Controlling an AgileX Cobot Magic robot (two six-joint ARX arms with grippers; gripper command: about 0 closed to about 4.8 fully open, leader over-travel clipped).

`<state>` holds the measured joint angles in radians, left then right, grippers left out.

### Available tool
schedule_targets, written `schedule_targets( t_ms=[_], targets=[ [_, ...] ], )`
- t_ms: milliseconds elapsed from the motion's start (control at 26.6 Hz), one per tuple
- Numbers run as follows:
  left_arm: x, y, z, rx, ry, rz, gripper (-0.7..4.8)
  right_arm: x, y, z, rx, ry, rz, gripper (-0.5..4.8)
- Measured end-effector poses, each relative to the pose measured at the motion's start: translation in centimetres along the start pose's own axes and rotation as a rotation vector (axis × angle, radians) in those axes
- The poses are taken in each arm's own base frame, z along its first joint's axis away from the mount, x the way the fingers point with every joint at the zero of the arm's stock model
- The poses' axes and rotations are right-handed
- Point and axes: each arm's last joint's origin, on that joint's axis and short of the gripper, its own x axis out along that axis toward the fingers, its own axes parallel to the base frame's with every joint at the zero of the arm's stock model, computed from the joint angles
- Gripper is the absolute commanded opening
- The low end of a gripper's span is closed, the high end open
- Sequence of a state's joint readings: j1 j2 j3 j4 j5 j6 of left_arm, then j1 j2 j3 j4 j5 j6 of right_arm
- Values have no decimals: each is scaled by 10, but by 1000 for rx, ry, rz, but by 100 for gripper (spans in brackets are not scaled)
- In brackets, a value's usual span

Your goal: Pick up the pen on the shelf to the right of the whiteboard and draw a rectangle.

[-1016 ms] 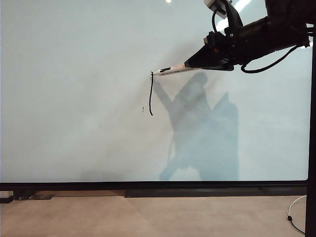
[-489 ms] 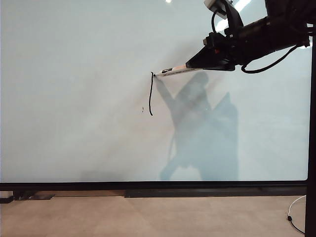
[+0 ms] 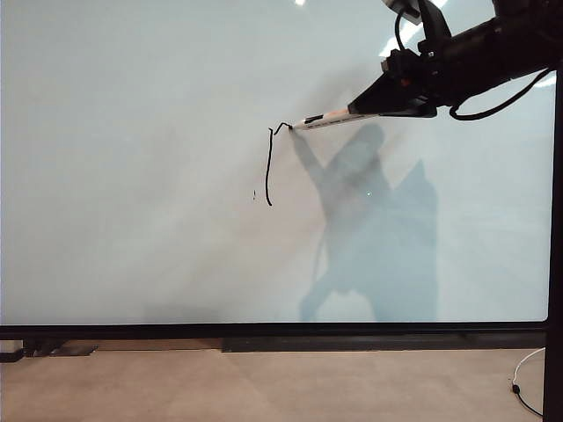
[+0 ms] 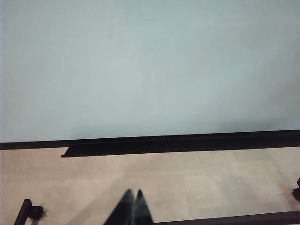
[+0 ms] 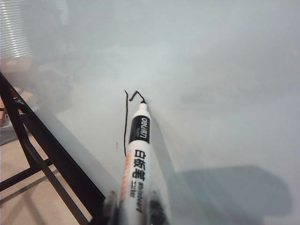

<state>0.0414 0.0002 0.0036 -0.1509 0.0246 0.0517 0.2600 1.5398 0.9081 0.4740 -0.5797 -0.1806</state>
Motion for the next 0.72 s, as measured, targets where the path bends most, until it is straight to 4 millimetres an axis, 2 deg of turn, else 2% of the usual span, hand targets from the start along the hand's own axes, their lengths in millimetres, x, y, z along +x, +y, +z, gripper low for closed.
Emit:
schedule_targets(
  t_ms=[339,715],
  targets=[
    [0,0,0,0,0,0,-5,-5,-6,-1,7,13,-8,-6],
    [0,0,0,0,0,0,-5,-32,-12,-7,8,23,-88,-6]
  ],
)
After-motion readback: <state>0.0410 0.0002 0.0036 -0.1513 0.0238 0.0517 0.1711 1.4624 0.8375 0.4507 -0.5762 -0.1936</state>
